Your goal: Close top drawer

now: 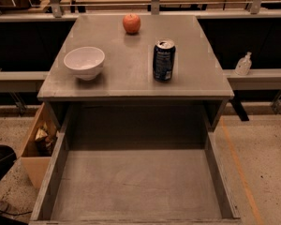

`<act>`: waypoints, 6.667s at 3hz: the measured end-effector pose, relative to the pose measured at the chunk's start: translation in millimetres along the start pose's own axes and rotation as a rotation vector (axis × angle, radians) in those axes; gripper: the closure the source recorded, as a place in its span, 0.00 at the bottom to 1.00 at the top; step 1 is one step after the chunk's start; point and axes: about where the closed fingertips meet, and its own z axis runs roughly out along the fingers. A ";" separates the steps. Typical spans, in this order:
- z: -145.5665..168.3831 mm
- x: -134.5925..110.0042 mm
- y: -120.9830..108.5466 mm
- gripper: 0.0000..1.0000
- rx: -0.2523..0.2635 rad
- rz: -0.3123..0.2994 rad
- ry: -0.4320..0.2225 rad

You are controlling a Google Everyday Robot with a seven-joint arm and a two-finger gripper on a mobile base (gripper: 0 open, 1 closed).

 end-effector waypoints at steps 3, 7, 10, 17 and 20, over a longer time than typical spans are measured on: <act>105.5 -57.5 -2.6 1.00 -0.098 -0.158 -0.041; 134.0 -89.3 -35.6 1.00 -0.094 -0.240 -0.038; 161.5 -139.6 -117.5 1.00 -0.023 -0.307 -0.081; 230.6 -179.4 -273.1 1.00 0.030 -0.401 -0.089; 231.4 -186.2 -315.5 1.00 0.064 -0.421 -0.080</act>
Offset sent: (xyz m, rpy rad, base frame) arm 0.0405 0.0749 -0.0857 0.0392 0.0338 0.1654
